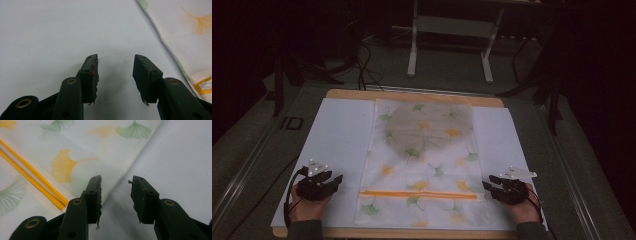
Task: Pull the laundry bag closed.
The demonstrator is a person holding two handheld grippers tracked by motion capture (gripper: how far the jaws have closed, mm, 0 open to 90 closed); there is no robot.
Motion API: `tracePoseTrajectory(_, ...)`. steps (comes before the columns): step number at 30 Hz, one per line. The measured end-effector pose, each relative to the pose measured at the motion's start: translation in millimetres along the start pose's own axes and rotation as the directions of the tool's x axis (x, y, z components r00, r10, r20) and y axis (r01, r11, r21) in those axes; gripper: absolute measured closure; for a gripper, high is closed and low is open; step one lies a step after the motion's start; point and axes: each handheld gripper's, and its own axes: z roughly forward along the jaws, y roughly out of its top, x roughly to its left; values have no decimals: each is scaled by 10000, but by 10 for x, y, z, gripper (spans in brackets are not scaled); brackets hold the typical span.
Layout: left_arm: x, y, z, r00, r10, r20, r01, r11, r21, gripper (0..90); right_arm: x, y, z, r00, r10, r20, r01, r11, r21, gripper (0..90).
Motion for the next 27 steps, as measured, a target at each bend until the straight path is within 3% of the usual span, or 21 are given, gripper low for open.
tracePoseTrajectory(8, -20, -22, -20, 9998, 22, 203, -26, 9998, 174, 570, 128, 128, 84, 9973, -454, -575, 451, 9990, -64, 618)
tracePoseTrajectory(15, -54, -30, -43, 9992, 214, 338, -222, 9995, 234, 569, 256, 311, 165, 9878, -1094, -1112, 1091, 9940, -86, 620)
tracePoseTrajectory(27, -116, -30, -31, 9976, 488, 493, -507, 9980, 379, 562, 475, 549, 292, 9693, -1676, -1801, 1651, 9858, -292, 610)
